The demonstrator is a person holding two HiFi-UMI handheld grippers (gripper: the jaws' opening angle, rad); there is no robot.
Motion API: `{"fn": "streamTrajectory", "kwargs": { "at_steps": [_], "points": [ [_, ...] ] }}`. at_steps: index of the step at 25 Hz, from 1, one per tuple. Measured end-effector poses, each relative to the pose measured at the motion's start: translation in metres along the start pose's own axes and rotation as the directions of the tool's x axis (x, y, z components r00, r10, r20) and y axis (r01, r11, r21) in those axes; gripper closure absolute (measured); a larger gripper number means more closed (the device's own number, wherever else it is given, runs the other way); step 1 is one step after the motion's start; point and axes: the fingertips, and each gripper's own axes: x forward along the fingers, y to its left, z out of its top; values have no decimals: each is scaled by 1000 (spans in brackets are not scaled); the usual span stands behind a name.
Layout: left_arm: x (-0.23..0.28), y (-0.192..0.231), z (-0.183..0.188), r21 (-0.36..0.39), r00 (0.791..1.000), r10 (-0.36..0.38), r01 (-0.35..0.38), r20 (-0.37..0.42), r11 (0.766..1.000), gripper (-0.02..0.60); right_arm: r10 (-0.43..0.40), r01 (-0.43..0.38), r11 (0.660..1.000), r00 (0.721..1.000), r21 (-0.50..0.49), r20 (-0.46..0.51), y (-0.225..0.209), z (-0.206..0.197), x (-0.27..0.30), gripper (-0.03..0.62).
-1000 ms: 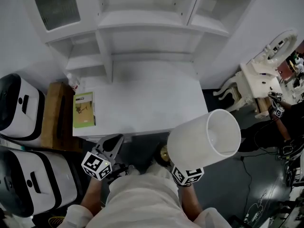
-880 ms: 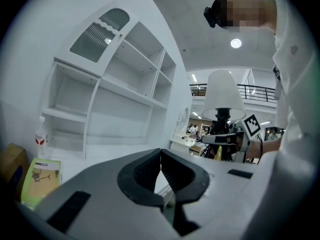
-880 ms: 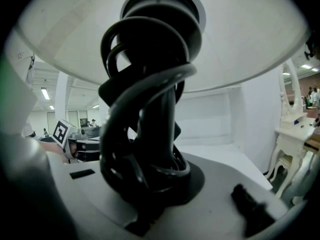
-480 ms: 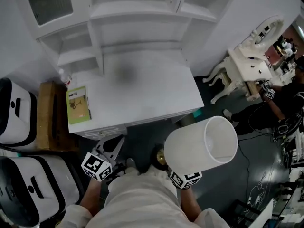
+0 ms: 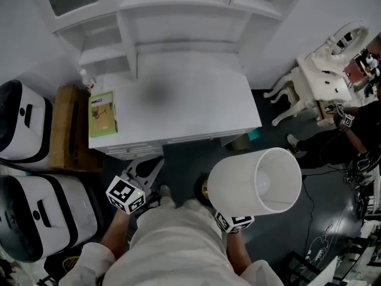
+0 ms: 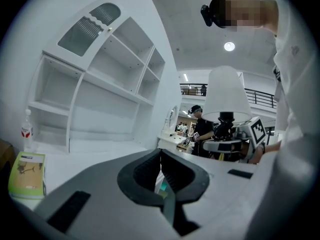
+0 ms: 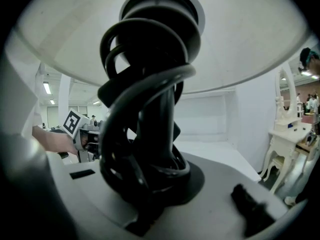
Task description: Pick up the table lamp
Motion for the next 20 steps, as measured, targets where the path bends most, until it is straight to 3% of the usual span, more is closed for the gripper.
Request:
{"fn": "streamTrajectory", "kwargs": {
  "at_steps": [20],
  "points": [
    [32,-20,-6,-9,1000,1,-1,-6,1000,572,-12,12,1000,1000,8,-9,-30,-9,-18,582]
  ]
}}
